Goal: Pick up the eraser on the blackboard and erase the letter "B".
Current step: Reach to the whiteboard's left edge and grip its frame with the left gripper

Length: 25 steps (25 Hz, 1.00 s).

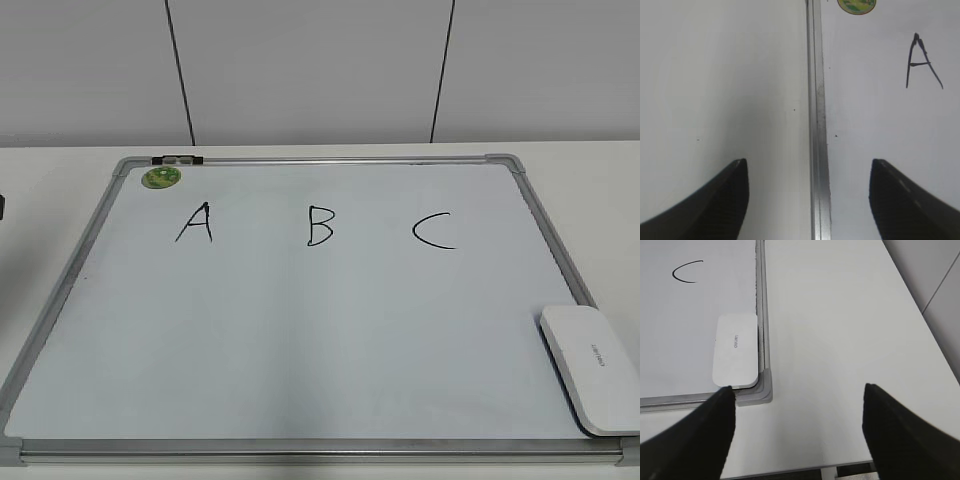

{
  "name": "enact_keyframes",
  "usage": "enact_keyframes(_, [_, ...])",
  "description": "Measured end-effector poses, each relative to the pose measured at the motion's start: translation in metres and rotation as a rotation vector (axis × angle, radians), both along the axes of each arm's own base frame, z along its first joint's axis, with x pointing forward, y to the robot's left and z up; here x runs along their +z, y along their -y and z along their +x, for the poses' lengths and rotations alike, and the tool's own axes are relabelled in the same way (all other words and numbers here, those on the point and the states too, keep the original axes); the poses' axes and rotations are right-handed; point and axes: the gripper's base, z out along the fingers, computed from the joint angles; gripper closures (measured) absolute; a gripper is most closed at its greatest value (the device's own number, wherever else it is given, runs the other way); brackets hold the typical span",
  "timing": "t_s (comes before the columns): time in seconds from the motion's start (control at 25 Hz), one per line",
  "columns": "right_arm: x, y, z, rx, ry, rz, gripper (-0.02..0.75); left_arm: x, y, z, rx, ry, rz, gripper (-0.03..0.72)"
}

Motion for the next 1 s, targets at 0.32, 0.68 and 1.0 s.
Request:
enact_keyframes(0.32, [0.0,0.0,0.0,0.0,0.0,0.0,0.15,-0.033,0.0,0.062,-0.016,-0.173,0.007,0.167])
enact_keyframes(0.68, [0.0,0.0,0.0,0.0,-0.002,0.0,0.15,-0.07,0.001,0.107,-0.079,-0.334,0.038,0.207])
enact_keyframes(1.0, [0.0,0.0,0.0,0.0,-0.002,0.0,0.15,-0.097,0.002,0.134,-0.117,-0.433,0.041,0.295])
